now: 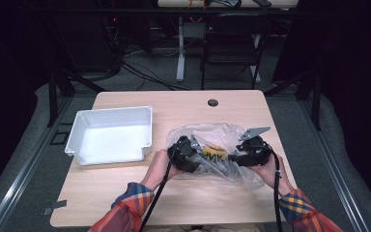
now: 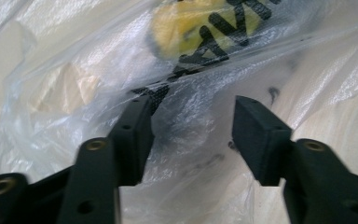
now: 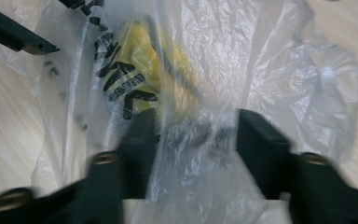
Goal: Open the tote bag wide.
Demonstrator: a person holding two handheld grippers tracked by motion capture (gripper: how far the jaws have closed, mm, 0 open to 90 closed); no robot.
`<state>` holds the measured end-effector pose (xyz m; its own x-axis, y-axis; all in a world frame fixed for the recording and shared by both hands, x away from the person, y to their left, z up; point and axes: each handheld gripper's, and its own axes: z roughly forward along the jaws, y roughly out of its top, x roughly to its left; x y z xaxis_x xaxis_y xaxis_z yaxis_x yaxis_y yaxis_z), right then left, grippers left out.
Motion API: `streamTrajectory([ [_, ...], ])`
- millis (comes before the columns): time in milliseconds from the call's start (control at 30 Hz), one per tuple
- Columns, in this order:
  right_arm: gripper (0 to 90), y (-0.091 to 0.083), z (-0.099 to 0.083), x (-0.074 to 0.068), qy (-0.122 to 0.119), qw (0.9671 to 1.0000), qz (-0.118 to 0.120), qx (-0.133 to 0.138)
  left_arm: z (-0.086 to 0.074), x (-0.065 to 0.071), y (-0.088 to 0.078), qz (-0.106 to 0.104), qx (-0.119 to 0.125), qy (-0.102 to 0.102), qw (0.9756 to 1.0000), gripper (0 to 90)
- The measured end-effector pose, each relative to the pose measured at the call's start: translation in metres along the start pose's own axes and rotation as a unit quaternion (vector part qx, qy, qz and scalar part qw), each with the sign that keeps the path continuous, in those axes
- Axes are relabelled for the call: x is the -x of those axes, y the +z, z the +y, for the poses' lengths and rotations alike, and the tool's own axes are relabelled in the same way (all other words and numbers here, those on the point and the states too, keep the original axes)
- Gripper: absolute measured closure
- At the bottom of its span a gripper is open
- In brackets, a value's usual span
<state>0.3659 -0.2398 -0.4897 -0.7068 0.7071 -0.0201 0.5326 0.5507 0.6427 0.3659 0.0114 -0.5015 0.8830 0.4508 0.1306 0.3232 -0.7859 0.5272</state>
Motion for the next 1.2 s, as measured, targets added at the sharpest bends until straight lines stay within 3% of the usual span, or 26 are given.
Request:
streamTrajectory([
  [167,87.7,0.010,-0.003,0.008,0.018,0.9998,0.010,-0.004,-0.004,0.007,0.007,0.015,-0.008,0.028,0.9995,77.9],
  [267,89.9,0.009,-0.003,0.010,0.021,0.9998,0.005,0.002,-0.006,0.010,0.011,0.022,-0.003,0.036,0.9991,90.0],
  [433,90.0,0.009,-0.004,0.012,0.027,0.9996,0.008,0.006,-0.006,0.011,0.002,0.020,0.032,0.033,0.9987,89.8],
  [500,90.0,0.008,-0.004,0.012,0.029,0.9995,0.008,0.007,-0.005,0.010,-0.003,0.016,0.043,0.023,0.9987,77.1],
  [633,90.0,0.007,-0.005,0.014,0.031,0.9994,0.011,0.009,-0.004,0.007,-0.002,0.033,0.047,0.010,0.9983,45.8],
  [733,89.9,0.007,-0.005,0.015,0.034,0.9993,0.013,0.008,-0.002,0.002,0.005,0.031,0.042,-0.002,0.9986,32.0],
  [833,89.9,0.009,-0.006,0.016,0.041,0.9989,0.019,0.007,0.001,0.001,0.012,0.033,0.032,0.009,0.9989,30.1],
  [967,89.9,0.012,-0.007,0.019,0.048,0.9985,0.024,0.007,0.004,0.005,0.020,0.035,0.016,0.033,0.9987,43.4],
  [1000,89.9,0.012,-0.007,0.020,0.048,0.9986,0.023,0.003,0.004,0.006,0.022,0.027,0.017,0.035,0.9988,48.3],
  [1100,89.9,0.014,-0.008,0.021,0.052,0.9984,0.022,0.004,0.004,0.009,0.021,0.036,0.020,0.049,0.9979,60.0],
  [1200,89.9,0.013,-0.008,0.021,0.053,0.9983,0.022,0.005,0.004,0.011,0.020,0.037,0.029,0.050,0.9977,73.6],
])
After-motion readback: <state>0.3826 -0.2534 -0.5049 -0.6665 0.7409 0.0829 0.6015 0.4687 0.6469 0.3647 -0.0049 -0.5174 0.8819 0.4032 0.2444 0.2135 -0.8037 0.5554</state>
